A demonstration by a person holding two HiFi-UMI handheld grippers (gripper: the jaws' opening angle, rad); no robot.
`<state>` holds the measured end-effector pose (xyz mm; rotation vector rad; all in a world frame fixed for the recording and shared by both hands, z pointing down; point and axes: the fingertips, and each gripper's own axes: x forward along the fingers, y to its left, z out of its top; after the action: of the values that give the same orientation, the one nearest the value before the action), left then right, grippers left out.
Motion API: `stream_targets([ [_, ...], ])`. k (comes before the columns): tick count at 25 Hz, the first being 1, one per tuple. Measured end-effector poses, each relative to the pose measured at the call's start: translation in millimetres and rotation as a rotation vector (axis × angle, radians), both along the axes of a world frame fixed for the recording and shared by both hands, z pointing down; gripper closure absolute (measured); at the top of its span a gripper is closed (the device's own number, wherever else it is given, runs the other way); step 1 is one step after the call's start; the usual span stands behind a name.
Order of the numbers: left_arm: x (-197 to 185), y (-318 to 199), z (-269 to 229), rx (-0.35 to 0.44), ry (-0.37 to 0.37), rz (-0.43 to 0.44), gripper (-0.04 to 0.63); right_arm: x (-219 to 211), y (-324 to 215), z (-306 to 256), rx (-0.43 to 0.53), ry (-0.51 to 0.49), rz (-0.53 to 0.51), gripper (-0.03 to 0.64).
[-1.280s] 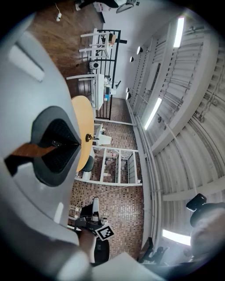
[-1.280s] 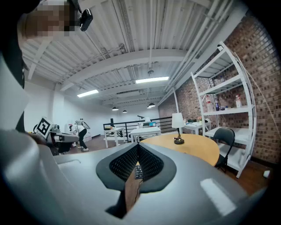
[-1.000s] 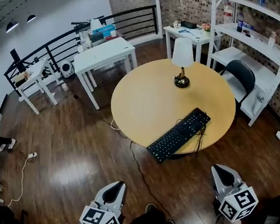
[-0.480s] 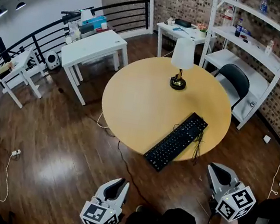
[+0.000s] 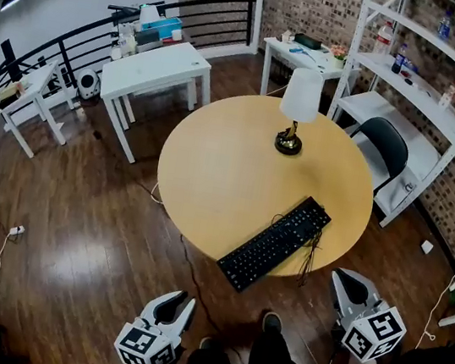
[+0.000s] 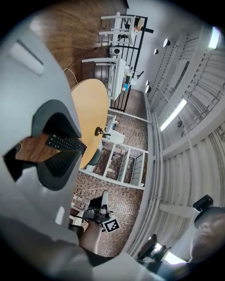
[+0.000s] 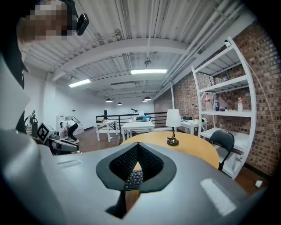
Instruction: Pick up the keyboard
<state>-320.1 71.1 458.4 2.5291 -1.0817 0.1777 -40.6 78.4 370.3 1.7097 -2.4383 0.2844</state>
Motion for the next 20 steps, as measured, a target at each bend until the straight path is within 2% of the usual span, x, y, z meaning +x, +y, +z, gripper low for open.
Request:
stream_targets([
  [8,73,-33,36,-0.121,-0.085,-0.14,0.494,98,-64,20,-0.021,-0.054,-0.118,0.612],
  [15,119,-68,62,-0.2,-0.068,-0.283,0.489,175,-125,48,-0.062,-0.087,-0.207,0.586],
  [20,137,-92,71,-0.236,-0.066,-0.33,0.488,199,-168,64,-0.105,-0.097,-0.252,0.563],
])
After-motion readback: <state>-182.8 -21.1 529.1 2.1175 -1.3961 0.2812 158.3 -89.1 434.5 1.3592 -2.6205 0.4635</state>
